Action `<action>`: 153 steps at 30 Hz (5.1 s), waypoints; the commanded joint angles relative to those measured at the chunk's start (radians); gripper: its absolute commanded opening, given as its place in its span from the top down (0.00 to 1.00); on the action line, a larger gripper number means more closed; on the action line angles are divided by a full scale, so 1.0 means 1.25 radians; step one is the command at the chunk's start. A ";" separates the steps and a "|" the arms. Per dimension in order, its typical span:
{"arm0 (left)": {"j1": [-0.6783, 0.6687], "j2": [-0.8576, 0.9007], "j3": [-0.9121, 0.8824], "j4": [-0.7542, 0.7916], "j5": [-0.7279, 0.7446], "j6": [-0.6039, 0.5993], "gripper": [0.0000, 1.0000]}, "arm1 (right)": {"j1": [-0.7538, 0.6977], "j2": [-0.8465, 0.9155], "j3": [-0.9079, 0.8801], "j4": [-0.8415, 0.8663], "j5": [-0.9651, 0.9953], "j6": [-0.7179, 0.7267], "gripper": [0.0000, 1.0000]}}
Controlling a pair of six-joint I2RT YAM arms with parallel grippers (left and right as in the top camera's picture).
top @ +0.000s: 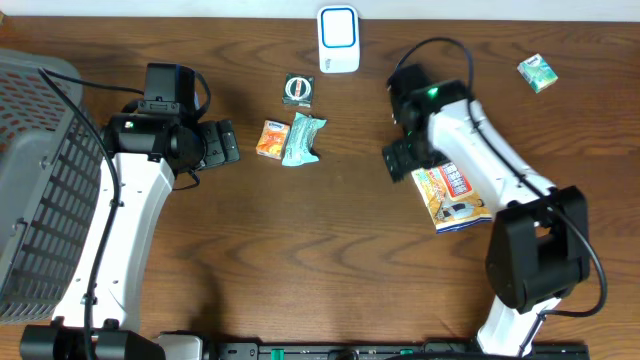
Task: Scan the item barcode
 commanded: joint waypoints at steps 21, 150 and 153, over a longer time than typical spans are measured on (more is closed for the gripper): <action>0.000 0.004 0.003 -0.002 -0.010 0.004 0.02 | -0.036 0.006 -0.289 0.385 0.120 0.082 0.71; 0.000 0.004 0.003 -0.002 -0.010 0.004 0.02 | 0.070 0.126 0.236 0.068 -0.477 -0.004 0.99; 0.000 0.004 0.003 -0.002 -0.010 0.004 0.02 | -0.039 0.132 0.197 0.070 -0.754 -0.068 0.99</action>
